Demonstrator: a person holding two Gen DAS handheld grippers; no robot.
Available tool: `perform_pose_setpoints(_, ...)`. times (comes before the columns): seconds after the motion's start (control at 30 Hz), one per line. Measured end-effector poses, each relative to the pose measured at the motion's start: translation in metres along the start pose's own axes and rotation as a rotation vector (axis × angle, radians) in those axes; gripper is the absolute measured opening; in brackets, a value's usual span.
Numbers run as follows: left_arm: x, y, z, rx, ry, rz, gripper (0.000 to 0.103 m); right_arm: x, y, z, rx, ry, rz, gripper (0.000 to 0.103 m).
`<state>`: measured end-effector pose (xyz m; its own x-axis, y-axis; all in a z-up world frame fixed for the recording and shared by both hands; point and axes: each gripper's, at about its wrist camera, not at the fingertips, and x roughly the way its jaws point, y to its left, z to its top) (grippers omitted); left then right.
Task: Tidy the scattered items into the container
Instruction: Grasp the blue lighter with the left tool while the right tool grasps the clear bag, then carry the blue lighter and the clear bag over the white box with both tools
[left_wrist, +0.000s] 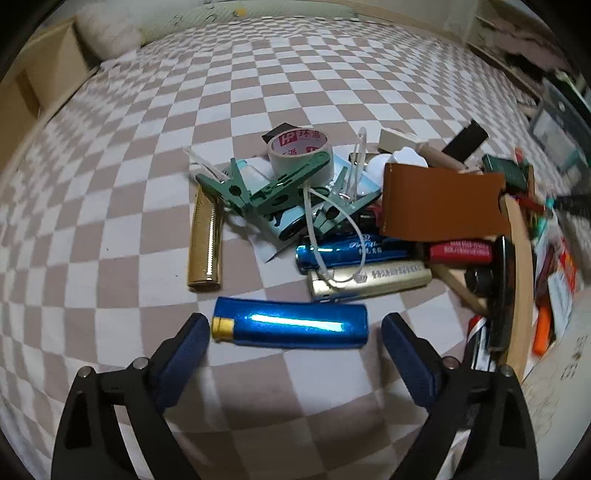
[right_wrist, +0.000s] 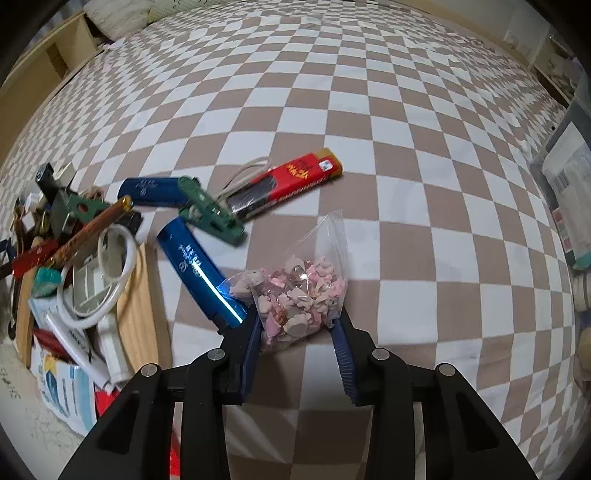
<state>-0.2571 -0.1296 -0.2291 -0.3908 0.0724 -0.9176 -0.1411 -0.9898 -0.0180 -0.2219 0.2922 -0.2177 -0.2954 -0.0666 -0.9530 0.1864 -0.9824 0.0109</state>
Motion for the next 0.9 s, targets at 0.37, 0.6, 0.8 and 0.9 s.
perform_pose_setpoints(0.37, 0.004, -0.018, -0.005, 0.12, 0.014, 0.051, 0.085, -0.016, 0.017, -0.036, -0.05, 0.024, 0.023, 0.038)
perform_pose_setpoints(0.6, 0.0, -0.015, -0.009, 0.129, 0.016, 0.043, 0.084, -0.03, 0.022, -0.056, -0.042, 0.037, 0.037, 0.035)
perform_pose_setpoints(0.8, -0.014, -0.016, -0.019, 0.101, 0.0, 0.034, 0.084, -0.044, 0.025, -0.068, -0.025, 0.016, 0.044, 0.033)
perform_pose_setpoints(0.9, -0.024, -0.008, -0.017, 0.076, -0.021, 0.032, 0.084, -0.061, 0.026, -0.069, -0.006, -0.024, 0.056, 0.032)
